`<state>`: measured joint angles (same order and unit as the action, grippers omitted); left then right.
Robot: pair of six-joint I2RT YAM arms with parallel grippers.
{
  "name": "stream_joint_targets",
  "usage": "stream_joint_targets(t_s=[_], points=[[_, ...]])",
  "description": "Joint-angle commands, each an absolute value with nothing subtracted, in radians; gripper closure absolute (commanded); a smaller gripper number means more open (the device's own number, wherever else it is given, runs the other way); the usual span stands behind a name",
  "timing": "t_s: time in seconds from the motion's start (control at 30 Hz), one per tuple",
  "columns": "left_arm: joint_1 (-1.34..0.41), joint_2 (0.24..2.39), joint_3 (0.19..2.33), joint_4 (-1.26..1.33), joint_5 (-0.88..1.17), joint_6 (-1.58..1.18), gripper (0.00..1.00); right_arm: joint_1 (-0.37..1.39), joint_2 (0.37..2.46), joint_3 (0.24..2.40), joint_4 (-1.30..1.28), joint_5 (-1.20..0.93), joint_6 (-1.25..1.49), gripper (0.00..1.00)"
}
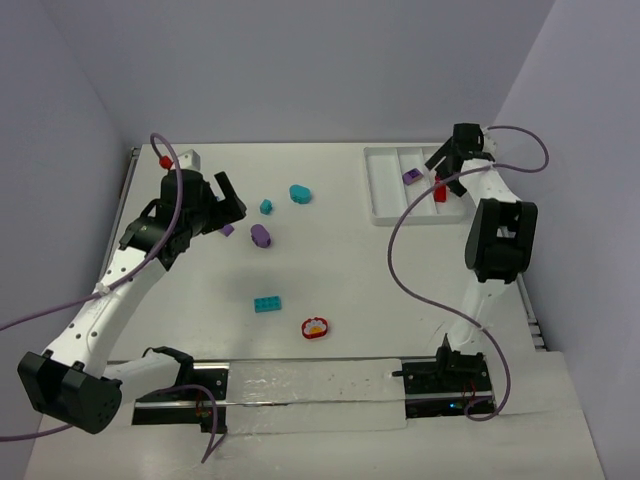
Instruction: Sort the legos into containers by color
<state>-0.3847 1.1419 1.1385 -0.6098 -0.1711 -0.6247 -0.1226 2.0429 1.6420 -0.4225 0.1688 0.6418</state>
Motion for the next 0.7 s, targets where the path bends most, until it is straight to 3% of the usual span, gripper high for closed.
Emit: stream_joint_targets(t_s=[0.0,0.4,0.67], points=[[-0.388,1.099,1.138,-0.597,-0.165,-0.624,0.01,-0.028,1.75,1.553,-0.381,0.159,0.581,0.12],[-0.385,1.089,1.149,-0.621,-0.227,-0.632,0.01,0.499,1.337,1.084,-0.374,0.14,0.455,0.08],[-0.386,1.083,1.154,-0.618,-0.233,-0.625,0.01,0.825,1.325,0.913,-0.381,-0.022,0.316,0.06]])
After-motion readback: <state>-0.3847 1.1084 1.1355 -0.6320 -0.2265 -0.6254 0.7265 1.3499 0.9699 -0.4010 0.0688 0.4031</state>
